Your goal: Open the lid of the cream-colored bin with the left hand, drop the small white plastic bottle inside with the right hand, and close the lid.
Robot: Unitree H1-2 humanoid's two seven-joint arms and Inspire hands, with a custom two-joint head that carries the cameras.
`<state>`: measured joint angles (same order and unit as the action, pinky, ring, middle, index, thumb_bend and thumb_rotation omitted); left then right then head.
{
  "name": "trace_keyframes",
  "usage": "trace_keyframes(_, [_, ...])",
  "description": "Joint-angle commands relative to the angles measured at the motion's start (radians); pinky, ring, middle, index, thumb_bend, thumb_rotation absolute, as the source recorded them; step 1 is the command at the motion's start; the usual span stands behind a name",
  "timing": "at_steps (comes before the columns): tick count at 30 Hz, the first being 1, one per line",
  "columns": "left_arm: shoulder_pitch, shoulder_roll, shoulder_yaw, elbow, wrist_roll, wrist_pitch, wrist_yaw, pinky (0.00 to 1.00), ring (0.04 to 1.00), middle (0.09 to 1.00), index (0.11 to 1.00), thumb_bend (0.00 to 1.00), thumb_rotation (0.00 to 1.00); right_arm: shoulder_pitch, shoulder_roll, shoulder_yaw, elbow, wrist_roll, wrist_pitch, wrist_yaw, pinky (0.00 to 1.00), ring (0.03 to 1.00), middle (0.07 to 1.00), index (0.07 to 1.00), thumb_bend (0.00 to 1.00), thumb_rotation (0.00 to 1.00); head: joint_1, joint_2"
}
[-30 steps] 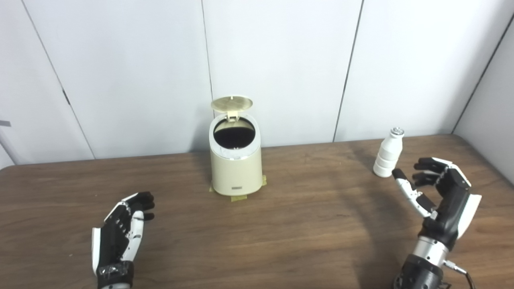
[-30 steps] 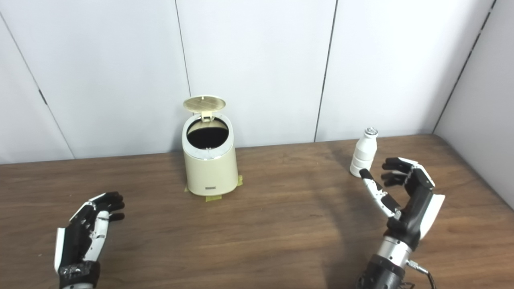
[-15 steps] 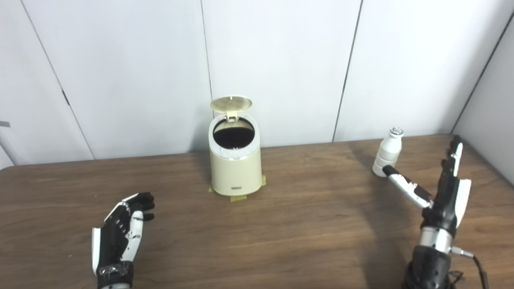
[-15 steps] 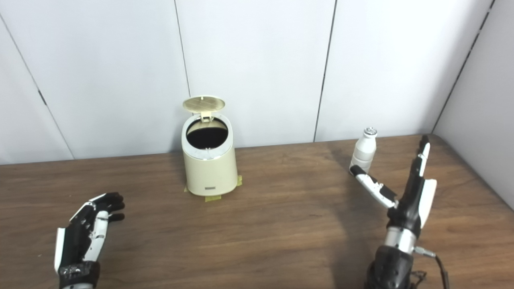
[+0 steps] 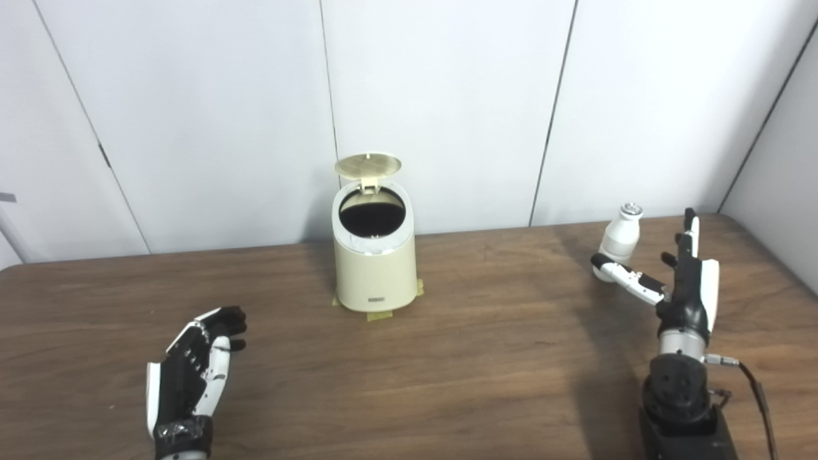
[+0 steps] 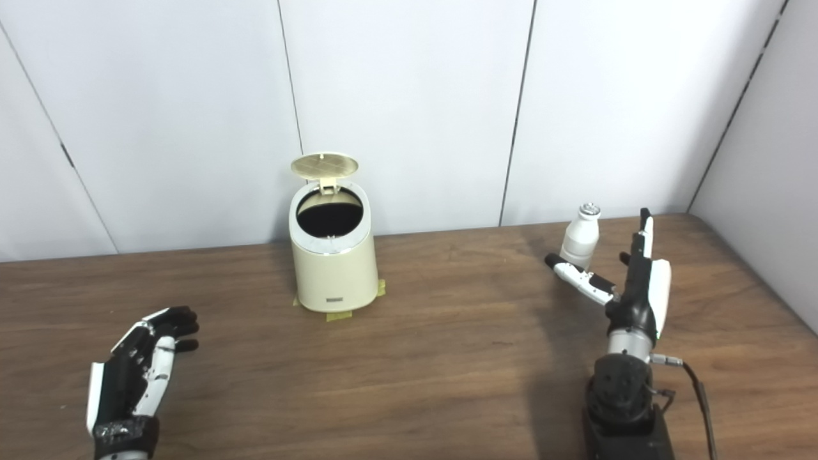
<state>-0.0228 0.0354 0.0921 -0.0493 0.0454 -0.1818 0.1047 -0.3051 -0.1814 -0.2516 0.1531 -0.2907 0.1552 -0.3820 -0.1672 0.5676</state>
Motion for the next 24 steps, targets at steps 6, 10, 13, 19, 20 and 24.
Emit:
trace_keyframes(6, [0.004,0.028,0.006,0.017,0.018,-0.030,-0.004,0.62,0.686,0.689,0.678,0.16,0.50,-0.113,-0.046,0.014,0.066,-0.003,0.028,-0.009,0.84,0.962,1.000,1.000,0.83,0.22,-0.016,0.003])
trace_keyframes(10, [0.003,0.033,0.010,0.022,0.015,-0.037,-0.005,0.62,0.685,0.685,0.673,0.15,0.48,-0.125,-0.050,0.014,0.103,-0.002,0.004,-0.021,0.83,0.968,1.000,1.000,0.87,0.27,-0.027,0.002])
trace_keyframes(13, [0.002,0.039,0.013,0.025,0.011,-0.035,-0.008,0.63,0.688,0.687,0.675,0.15,0.47,-0.127,-0.046,0.014,0.109,-0.003,0.004,-0.031,0.82,0.970,1.000,1.000,0.89,0.30,-0.035,0.001])
trace_keyframes(19, [0.006,0.053,0.016,0.024,-0.007,-0.027,-0.021,0.63,0.693,0.693,0.681,0.15,0.48,-0.131,-0.041,0.022,0.125,-0.009,0.008,-0.045,0.78,0.944,1.000,1.000,0.86,0.28,-0.078,-0.005])
trace_keyframes(20, [0.007,0.055,0.018,0.021,-0.012,-0.020,-0.024,0.63,0.695,0.694,0.681,0.15,0.48,-0.133,-0.040,0.024,0.133,-0.008,0.003,-0.048,0.78,0.947,1.000,1.000,0.86,0.27,-0.085,-0.006])
trace_keyframes(24, [0.004,0.068,0.030,0.029,-0.031,-0.022,-0.038,0.65,0.702,0.699,0.687,0.14,0.43,-0.147,-0.033,0.031,0.162,-0.007,-0.007,-0.066,0.79,0.945,1.000,1.000,0.85,0.23,-0.136,-0.014])
